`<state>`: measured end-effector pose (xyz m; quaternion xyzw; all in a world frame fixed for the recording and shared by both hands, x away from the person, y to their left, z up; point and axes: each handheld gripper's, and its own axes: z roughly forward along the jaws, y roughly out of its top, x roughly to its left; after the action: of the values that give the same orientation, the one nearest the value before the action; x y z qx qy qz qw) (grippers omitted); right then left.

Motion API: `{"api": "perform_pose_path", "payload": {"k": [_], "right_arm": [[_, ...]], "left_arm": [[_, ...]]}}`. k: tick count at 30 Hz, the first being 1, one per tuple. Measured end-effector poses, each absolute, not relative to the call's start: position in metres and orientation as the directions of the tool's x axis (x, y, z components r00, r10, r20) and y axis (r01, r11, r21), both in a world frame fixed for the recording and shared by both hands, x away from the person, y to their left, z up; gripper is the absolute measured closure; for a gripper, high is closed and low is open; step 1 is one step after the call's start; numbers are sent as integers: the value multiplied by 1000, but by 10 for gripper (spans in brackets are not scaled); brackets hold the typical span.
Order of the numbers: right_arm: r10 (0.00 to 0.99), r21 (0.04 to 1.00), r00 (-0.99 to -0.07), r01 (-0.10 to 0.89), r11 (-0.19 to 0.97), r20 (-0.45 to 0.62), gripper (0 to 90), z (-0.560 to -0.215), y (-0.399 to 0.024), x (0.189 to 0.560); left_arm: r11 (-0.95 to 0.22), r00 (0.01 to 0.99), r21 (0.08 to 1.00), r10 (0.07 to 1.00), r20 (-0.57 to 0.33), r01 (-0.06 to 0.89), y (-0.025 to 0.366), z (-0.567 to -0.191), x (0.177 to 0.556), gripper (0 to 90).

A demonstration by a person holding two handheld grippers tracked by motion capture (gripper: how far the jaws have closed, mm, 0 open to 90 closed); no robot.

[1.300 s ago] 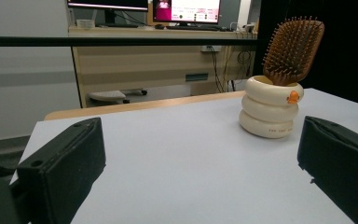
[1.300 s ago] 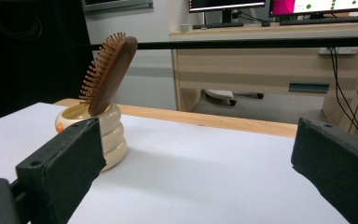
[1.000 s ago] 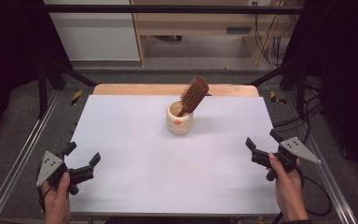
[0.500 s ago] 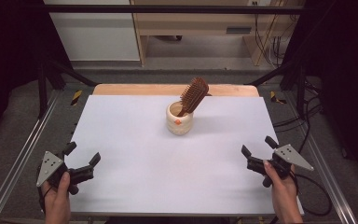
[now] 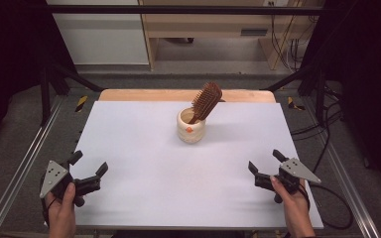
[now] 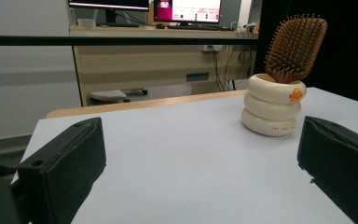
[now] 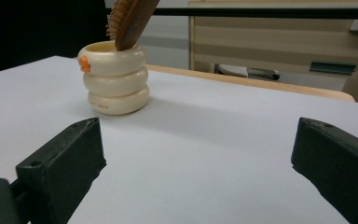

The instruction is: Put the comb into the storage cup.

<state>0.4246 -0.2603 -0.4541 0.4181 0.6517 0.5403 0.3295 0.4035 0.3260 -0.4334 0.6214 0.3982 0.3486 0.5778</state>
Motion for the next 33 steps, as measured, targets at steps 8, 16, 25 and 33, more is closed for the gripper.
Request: {"api": "perform_pose_path", "payload": {"k": [8,16,25,33], "right_arm": [[871,971,-492,212,113,6,30,-462,-245,426],[857,971,-515,207,118,5,29,-463,-239,426],[847,979,-532,163,122,-17,32,-462,-232,429],[845,977,-535,162,137,-29,32,-464,-223,436]], "left_arm": [[-19,454,996,891,-24,90,322,-434,404,11],[-24,473,996,881,-22,90,319,-434,404,11],[-19,512,997,859,-22,74,313,-433,402,10],[-26,517,996,856,-19,80,311,-433,403,10]]}}
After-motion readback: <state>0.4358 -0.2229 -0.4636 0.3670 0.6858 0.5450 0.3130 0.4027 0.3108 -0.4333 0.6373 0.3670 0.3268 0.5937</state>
